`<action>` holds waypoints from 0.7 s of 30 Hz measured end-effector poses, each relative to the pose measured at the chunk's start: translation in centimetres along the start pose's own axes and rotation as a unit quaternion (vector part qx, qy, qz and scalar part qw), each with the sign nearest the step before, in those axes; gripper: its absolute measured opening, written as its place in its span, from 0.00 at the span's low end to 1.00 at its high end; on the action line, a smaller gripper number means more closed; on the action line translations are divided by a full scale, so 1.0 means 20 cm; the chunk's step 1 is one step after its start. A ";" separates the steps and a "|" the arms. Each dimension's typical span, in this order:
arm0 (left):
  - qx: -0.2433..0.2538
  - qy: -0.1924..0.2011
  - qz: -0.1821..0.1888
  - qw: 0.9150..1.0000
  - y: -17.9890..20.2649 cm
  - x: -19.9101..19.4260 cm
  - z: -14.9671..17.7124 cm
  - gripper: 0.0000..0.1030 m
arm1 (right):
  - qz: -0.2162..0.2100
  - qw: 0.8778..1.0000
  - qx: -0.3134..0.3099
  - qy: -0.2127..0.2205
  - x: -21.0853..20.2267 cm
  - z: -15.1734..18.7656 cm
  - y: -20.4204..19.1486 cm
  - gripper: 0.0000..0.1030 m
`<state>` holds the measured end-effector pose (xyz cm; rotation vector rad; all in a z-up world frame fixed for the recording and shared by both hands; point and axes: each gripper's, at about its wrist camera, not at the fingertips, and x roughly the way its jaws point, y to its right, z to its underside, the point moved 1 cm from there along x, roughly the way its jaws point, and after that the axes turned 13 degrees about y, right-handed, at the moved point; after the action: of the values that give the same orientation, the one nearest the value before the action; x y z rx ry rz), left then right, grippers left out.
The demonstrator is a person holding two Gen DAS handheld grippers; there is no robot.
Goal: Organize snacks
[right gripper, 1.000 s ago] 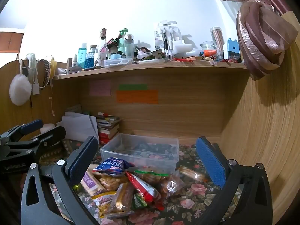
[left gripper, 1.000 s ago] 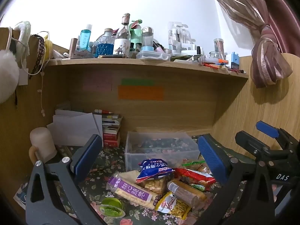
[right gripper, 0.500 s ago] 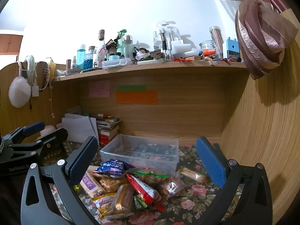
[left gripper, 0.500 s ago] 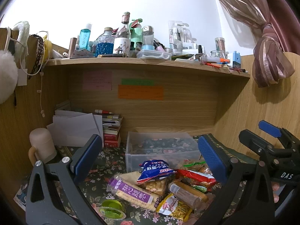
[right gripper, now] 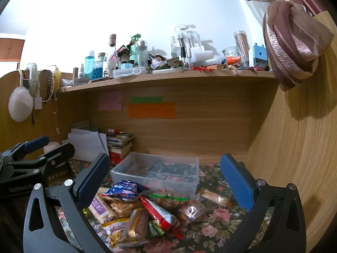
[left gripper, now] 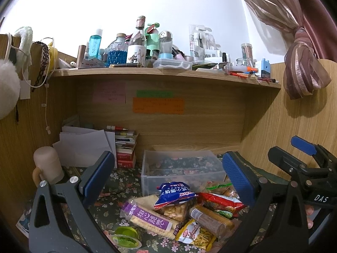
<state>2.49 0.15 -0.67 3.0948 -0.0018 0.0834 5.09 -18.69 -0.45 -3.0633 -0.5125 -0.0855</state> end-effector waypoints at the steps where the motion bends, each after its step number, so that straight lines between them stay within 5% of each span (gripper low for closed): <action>1: 0.001 0.001 0.000 1.000 0.00 0.00 0.00 1.00 | -0.001 1.000 0.001 0.000 0.00 0.00 0.00 1.00; 21: 0.003 0.003 -0.001 1.000 0.01 -0.02 -0.01 1.00 | 0.001 1.000 0.000 0.002 0.00 0.00 0.00 1.00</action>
<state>2.17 -0.09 -0.50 3.0996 0.0017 0.0928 5.02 -18.72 -0.47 -3.0619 -0.5099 -0.0916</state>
